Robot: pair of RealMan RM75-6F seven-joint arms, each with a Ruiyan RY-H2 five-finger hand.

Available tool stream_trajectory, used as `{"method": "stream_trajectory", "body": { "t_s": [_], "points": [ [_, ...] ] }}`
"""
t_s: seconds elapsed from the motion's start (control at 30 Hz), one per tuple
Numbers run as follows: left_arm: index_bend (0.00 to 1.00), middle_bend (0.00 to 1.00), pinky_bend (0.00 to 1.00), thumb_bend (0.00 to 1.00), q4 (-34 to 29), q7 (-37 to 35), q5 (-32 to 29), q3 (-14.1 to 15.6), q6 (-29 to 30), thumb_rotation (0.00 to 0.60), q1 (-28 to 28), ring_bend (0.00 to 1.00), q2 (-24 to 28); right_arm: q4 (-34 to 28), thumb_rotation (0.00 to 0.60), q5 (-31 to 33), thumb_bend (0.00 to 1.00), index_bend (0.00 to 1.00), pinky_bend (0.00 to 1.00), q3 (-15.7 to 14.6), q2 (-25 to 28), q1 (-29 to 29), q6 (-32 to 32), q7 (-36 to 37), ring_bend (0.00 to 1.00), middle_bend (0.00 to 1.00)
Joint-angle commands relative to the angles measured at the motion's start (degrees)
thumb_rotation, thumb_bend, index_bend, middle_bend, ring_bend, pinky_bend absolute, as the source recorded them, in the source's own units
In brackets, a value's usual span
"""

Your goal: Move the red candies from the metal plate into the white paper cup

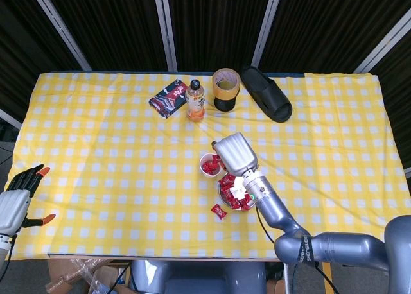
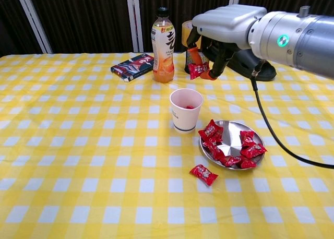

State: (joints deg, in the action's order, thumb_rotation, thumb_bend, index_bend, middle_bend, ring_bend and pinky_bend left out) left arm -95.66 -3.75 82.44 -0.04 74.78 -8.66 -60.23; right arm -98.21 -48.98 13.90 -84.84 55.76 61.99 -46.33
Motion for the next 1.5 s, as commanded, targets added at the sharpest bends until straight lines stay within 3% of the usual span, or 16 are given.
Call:
{"method": "stream_trajectory", "body": {
  "t_s": [0.03,0.47,0.8,1.1,1.33,1.5],
  "points": [
    [0.0,0.0,0.0,0.05,0.11,-0.54,0.21,0.11,0.03,0.6,0.04,0.0,0.15,1.62,0.6,1.36,0.37,0.6,0.99,-0.24,-2.02,0.94,0.33,-0.91,0.88,0.78],
    [0.0,0.0,0.0,0.05,-0.06,-2.04,0.17,0.17,-0.76,0.6,-0.3,0.0,0.7,7.82,0.6,3.55,0.37,0.6,0.99,-0.15,-8.15,3.48,-0.66,-0.93,0.88,0.78],
    [0.0,0.0,0.0,0.05,-0.16,-2.25,-0.14,0.18,-1.29,0.6,-0.49,0.0,0.85,11.33,0.6,3.69,0.37,0.57,0.99,-1.1,-9.36,3.15,-1.35,0.38,0.88,0.78],
    [0.0,0.0,0.0,0.05,-0.33,-1.82,-0.5,0.06,-1.44,0.6,-0.62,0.0,0.74,9.64,0.6,2.7,0.37,0.37,0.99,-1.6,-9.22,2.98,-0.73,0.15,0.88,0.78],
    [0.0,0.0,0.0,0.05,-0.22,-1.81,-0.6,0.01,-1.19,0.6,-0.5,0.0,0.69,6.5,0.6,1.05,0.37,0.36,0.99,-2.15,-7.44,1.87,1.4,-0.1,0.88,0.78],
    [0.0,0.0,0.0,0.05,-0.09,-1.76,-0.38,0.06,-0.89,0.6,-0.39,0.0,0.62,0.49,0.6,-3.8,0.37,0.36,0.99,-4.13,-3.23,-0.17,3.96,-0.07,0.88,0.78]
  ]
}}
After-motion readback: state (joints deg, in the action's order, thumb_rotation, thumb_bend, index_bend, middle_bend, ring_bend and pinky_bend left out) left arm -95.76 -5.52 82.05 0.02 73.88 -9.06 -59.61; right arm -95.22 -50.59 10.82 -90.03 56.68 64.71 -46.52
